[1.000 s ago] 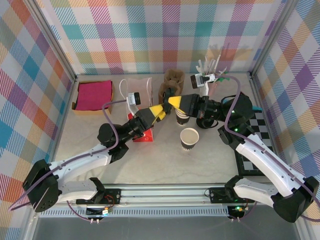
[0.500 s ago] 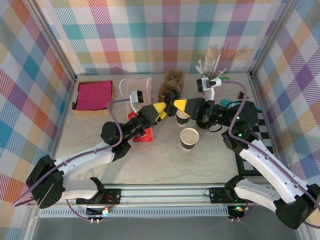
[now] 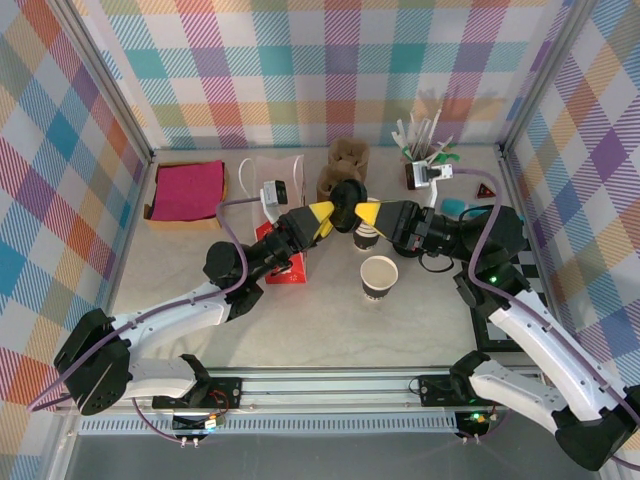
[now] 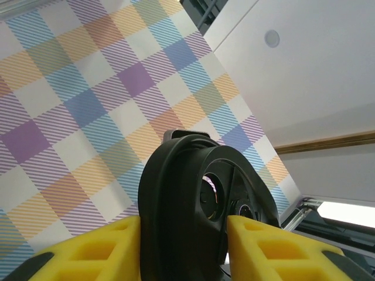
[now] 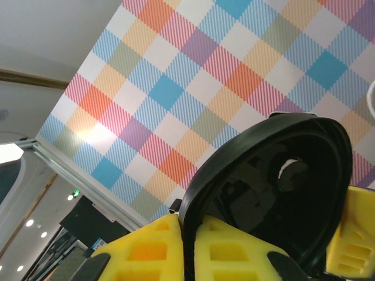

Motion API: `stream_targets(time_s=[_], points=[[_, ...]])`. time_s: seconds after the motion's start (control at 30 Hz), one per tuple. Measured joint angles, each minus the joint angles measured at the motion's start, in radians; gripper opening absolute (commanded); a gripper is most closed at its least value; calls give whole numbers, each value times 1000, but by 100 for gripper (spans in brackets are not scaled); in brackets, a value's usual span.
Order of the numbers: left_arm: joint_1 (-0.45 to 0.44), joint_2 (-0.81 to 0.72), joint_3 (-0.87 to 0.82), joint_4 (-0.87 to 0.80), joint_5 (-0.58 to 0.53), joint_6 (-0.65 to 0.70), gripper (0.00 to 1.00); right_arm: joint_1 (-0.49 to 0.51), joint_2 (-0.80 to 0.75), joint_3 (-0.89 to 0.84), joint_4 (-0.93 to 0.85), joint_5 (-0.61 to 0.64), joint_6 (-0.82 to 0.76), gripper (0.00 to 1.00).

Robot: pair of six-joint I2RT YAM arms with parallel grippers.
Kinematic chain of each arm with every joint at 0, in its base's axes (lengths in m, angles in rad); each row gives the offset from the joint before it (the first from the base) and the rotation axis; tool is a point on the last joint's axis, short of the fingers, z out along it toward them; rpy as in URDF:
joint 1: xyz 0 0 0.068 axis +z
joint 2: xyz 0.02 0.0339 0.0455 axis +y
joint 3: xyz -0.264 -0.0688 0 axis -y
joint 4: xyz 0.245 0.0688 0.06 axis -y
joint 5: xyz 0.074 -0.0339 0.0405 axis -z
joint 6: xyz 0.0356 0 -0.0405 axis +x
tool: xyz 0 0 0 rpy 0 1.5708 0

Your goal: Pack the takeout coffee

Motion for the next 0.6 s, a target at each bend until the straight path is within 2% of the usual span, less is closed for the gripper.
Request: stream_targets(time_s=[0.4, 0.6], points=[[5, 8, 0, 0, -26, -5, 32, -6, -31, 0, -121, 56, -56, 15], [10, 11, 0, 2, -34, -5, 31, -6, -37, 0, -185, 82, -77, 25]])
